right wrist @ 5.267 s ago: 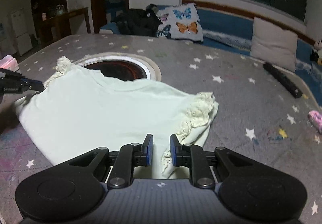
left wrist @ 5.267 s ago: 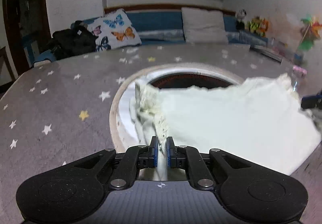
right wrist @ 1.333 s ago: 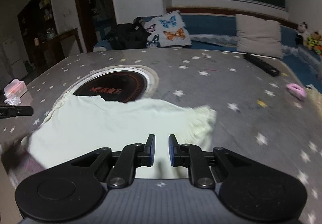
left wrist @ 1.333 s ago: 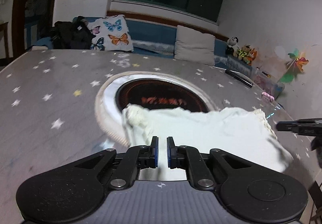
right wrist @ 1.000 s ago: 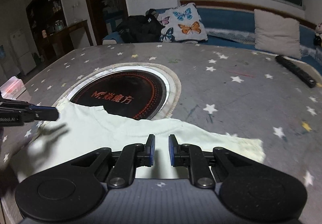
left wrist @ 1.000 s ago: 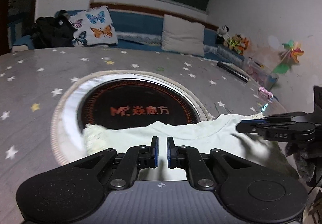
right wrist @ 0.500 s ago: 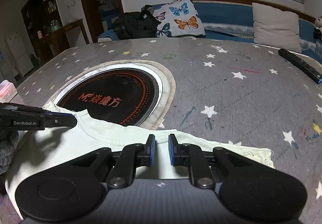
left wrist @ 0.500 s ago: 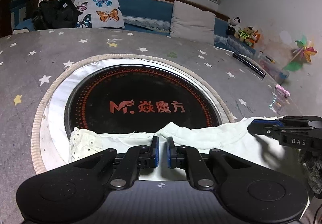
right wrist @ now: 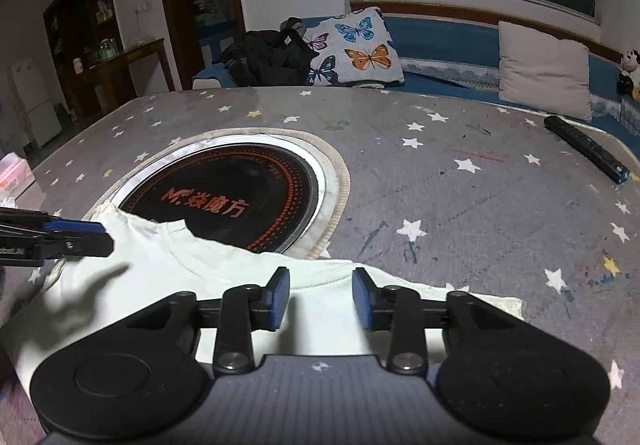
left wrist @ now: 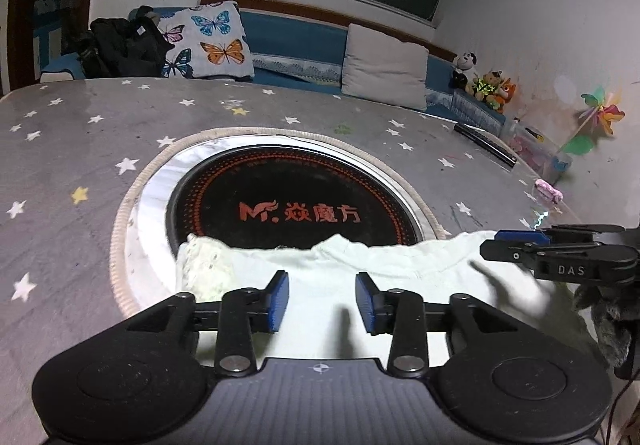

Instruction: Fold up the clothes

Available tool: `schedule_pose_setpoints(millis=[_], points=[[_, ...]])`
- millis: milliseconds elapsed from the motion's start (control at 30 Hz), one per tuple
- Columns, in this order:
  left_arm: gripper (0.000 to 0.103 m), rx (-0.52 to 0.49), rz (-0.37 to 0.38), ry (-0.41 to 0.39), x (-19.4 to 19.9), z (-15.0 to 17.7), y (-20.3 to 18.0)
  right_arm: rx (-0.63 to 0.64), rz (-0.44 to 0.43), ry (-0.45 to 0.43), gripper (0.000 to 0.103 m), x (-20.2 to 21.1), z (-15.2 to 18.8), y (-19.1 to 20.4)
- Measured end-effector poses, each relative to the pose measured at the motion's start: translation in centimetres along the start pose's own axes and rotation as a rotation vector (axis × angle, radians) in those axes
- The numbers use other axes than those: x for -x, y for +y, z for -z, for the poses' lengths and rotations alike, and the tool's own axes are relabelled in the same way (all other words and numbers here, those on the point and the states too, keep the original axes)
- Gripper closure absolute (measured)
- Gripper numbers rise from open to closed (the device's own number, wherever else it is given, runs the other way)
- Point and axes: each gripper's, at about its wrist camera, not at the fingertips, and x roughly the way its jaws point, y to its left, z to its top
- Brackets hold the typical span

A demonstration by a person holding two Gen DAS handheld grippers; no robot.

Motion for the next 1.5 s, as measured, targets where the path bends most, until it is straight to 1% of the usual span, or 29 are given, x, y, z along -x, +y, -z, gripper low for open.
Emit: schedule_pose_setpoints(millis=[167,467,633,733,900,933,967,1267,1500], points=[[0.056,0.005,-0.023,-0.005,2.3,1.7,0.2,0.021,-0.004,0.005,0.066,0.9,0.7,0.5],[0.054,0.045,-0.087,-0.013,5.8,5.0,1.5,0.003,0.02,0.017,0.066,2.7,2.8,-0.3],[0.048,0.062,-0.11,-0.029,7.2,6.0,1.7,-0.011,0.037,0.013,0.066,3.3,3.3,-0.5],[0.045,0.063,-0.116,-0.028,7.8,6.6,1.8,-0.015,0.039,0.008,0.061,3.8,3.6,-0.4],[0.04,0.07,-0.121,-0.02,8.4,7.6,1.9,-0.02,0.042,0.01,0.06,4.3,4.3,-0.2],[0.039,0.07,-0.121,-0.018,8.4,7.7,1.8,-0.021,0.043,0.011,0.053,4.4,4.5,-0.1],[0.039,0.069,-0.12,-0.017,8.4,7.8,1.7,-0.023,0.044,0.01,0.05,4.5,4.7,-0.2],[0.039,0.076,-0.133,-0.003,8.2,8.5,1.8,-0.033,0.055,-0.001,0.049,5.4,5.6,-0.5],[0.039,0.076,-0.138,-0.008,8.5,8.6,1.6,-0.029,0.059,-0.012,0.049,6.0,5.9,-0.6]])
